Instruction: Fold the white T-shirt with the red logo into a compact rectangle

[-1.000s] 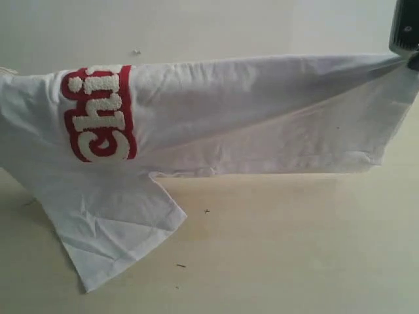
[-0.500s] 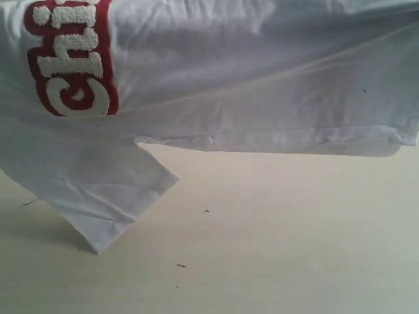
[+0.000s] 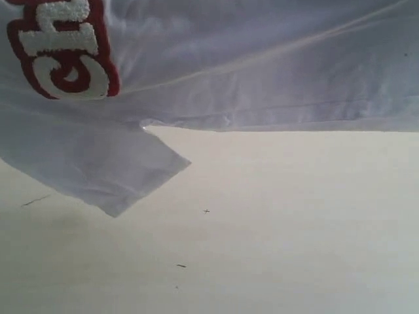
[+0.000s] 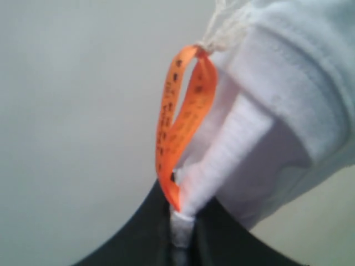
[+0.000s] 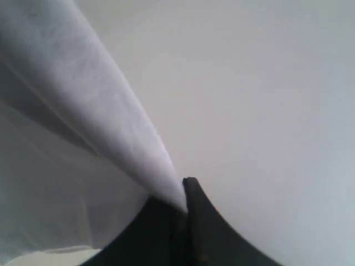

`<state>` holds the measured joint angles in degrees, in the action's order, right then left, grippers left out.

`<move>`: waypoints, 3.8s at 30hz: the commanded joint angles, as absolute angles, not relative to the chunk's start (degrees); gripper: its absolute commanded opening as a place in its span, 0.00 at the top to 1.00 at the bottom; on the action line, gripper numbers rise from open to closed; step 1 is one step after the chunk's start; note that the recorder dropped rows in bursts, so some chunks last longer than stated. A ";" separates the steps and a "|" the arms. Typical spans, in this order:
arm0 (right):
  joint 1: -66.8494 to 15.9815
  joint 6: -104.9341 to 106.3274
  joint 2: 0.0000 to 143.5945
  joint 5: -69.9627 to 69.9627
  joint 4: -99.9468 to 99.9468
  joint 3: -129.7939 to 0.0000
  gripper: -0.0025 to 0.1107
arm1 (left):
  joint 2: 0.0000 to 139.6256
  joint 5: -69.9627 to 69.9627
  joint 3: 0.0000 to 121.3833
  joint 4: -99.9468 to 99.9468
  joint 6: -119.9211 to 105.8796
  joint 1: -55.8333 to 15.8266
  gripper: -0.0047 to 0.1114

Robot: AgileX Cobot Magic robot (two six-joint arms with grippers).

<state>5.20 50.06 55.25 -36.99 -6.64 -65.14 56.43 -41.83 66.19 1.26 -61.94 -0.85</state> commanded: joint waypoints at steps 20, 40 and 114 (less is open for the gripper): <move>5.29 35.39 62.23 -53.40 -1.27 -64.93 0.98 | 64.25 -61.22 66.19 10.81 -64.90 -0.77 0.96; 5.29 34.39 100.63 -8.97 -0.65 -64.93 0.98 | 98.95 -14.74 66.19 10.83 -73.09 -0.66 0.96; 5.29 25.23 118.93 -25.62 17.81 -66.77 0.98 | 115.62 -35.00 58.50 24.00 -47.34 -10.91 0.96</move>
<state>5.20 25.26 118.43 -25.29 17.72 -67.60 113.52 -32.85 59.34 28.56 -49.01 -10.70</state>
